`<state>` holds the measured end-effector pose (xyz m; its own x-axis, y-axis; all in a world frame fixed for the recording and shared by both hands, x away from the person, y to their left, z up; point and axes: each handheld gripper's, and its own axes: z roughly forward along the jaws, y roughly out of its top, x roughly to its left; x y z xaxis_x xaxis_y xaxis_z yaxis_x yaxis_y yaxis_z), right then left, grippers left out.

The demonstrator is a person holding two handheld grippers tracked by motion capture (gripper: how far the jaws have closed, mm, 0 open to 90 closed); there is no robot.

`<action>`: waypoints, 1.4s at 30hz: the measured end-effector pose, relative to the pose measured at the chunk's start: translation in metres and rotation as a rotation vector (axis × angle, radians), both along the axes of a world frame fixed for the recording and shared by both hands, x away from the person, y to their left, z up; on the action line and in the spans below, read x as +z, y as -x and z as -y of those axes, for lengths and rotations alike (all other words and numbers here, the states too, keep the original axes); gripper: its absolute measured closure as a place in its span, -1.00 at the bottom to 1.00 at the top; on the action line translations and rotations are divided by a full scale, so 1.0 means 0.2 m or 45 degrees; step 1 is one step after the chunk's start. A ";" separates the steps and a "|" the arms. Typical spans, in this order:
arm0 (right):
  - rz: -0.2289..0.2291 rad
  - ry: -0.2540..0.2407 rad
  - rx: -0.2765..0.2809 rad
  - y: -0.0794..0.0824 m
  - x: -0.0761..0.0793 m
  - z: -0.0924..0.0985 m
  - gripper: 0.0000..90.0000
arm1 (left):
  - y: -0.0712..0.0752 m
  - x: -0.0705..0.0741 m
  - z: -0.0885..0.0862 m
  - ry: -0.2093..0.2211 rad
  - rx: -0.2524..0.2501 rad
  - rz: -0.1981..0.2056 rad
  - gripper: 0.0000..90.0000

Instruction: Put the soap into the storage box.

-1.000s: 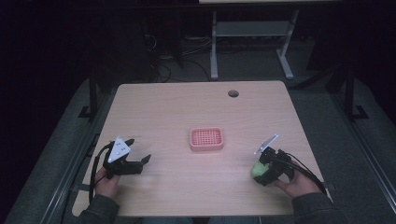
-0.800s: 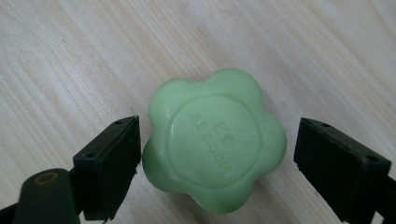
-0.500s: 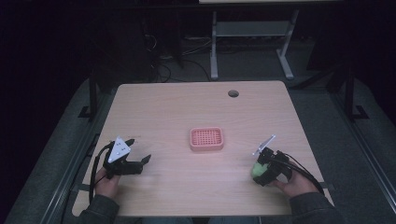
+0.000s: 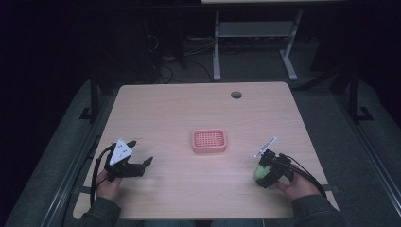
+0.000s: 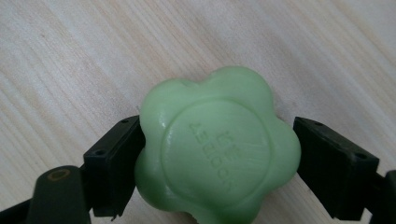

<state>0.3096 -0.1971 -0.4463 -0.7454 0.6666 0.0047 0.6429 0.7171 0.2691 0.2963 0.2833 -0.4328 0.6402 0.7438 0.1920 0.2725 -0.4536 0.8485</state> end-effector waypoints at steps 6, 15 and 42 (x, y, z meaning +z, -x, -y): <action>-0.026 -0.005 -0.001 -0.01 -0.01 0.00 -0.48 | 0.00 0.00 0.00 0.009 0.002 0.001 -0.69; -0.028 -0.002 0.001 -0.01 0.00 0.00 -0.46 | 0.00 0.00 0.00 0.000 0.000 0.001 -0.69; 0.022 -0.038 0.042 0.02 0.02 0.03 -0.43 | 0.00 0.00 0.00 -0.003 -0.003 0.000 -0.69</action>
<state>0.3062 -0.2025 -0.4423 -0.7672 0.6414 0.0108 0.6140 0.7294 0.3016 0.2964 0.2835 -0.4326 0.6418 0.7420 0.1938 0.2714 -0.4561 0.8475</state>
